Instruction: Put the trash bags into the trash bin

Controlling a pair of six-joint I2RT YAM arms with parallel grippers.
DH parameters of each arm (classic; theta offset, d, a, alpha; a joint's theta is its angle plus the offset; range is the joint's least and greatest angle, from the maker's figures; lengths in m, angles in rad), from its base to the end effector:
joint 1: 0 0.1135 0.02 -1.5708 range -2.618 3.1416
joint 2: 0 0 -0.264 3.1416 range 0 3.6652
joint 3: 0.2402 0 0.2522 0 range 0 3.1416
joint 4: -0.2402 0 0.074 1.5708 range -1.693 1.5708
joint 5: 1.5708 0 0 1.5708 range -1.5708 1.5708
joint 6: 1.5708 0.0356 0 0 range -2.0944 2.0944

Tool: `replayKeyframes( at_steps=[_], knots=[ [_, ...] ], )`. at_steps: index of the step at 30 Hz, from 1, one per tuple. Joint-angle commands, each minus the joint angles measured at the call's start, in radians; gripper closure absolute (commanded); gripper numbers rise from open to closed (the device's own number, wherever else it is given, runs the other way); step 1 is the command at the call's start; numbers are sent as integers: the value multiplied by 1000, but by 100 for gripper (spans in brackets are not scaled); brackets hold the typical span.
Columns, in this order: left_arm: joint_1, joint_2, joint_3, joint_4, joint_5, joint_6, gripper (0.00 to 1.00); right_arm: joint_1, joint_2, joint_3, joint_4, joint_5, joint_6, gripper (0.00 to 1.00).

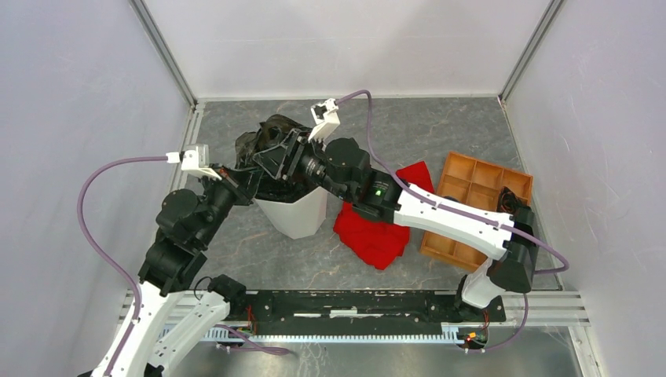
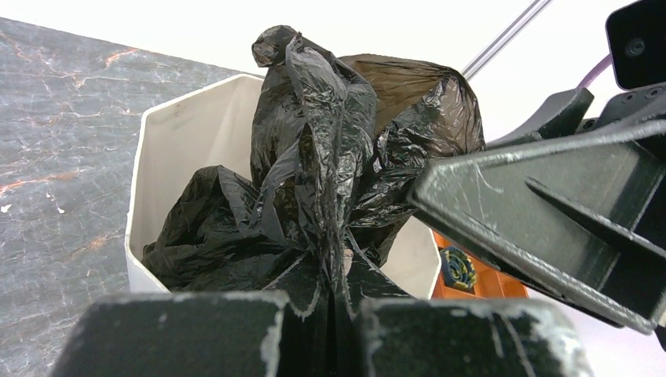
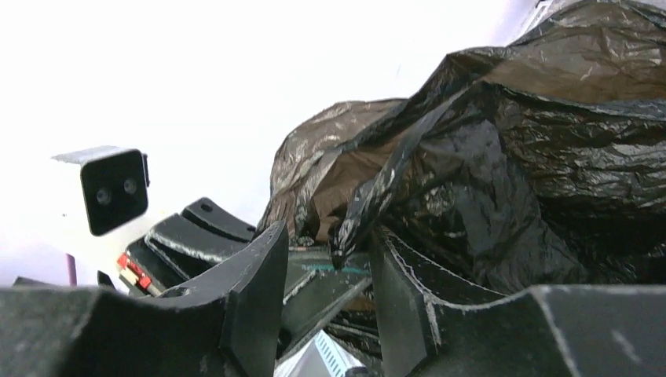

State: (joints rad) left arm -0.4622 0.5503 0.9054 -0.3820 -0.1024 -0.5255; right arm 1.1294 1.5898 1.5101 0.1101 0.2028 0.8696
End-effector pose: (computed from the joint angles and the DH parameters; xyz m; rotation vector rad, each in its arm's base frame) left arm 0.1029 -0.0472 0.3900 -0.1335 1.6349 -0.6821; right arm 0.1700 0.3430 0.4211 -0.0438 1.7251 1.3939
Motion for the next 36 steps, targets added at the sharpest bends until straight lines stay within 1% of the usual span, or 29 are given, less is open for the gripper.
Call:
replayKeyframes(
  at_steps=[1, 3, 4, 5, 6, 7, 8, 10, 11, 12, 13, 14, 17, 20, 24, 28, 30, 32, 34, 36],
  knots=[
    [-1, -15, 21, 9, 0, 28, 98, -4, 31, 67, 33, 69, 26, 53],
    [-1, -16, 21, 9, 2, 27, 98, -7, 40, 70, 13, 99, 45, 58],
    [-1, -16, 22, 7, 3, 26, 98, -12, 45, 69, 15, 95, 53, 68],
    [-1, -16, 25, 4, 1, 23, 98, -19, 50, 67, 31, 66, 53, 87],
    [-2, -14, 35, -10, -9, 7, 97, -23, 53, 67, 51, 23, 46, 98],
    [-1, -9, 51, -45, -43, -22, 91, -32, 53, 69, 55, -10, 39, 100],
    [-1, 1, 98, -110, -96, -68, 83, -35, 48, 69, 54, -33, 16, 100],
    [-2, 24, 174, -235, -167, -141, 58, -47, 24, 49, 43, -59, -28, 100],
    [-2, 29, 200, -271, -168, -155, 46, -60, 6, 29, 50, -84, -40, 100],
    [-1, 30, 220, -296, -160, -163, 36, -79, -9, -3, 68, -137, -43, 100],
    [-1, 27, 234, -315, -156, -173, 30, -98, -22, -37, 89, -194, -39, 100],
    [-1, 24, 245, -330, -155, -185, 28, -119, -39, -70, 121, -250, -27, 100],
    [-1, 24, 268, -357, -161, -210, 27, -161, -66, -153, 218, -398, 6, 100],
    [-1, 49, 281, -362, -173, -212, 27, -180, -73, -150, 187, -482, -1, 100],
    [-1, 82, 278, -364, -175, -203, 36, -186, -106, -176, 195, -497, -16, 100],
    [-2, 91, 272, -360, -170, -203, 51, -195, -126, -180, 175, -498, -32, 100],
    [-2, 90, 273, -360, -172, -196, 53, -198, -132, -181, 178, -508, -31, 100],
    [-1, 92, 276, -349, -149, -185, 47, -197, -134, -179, 180, -508, -34, 100],
    [-1, 98, 278, -327, -83, -169, 39, -199, -131, -172, 184, -514, -33, 100],
    [-1, 110, 282, -331, -56, -177, 31, -199, -129, -168, 185, -516, -32, 100]
  ],
)
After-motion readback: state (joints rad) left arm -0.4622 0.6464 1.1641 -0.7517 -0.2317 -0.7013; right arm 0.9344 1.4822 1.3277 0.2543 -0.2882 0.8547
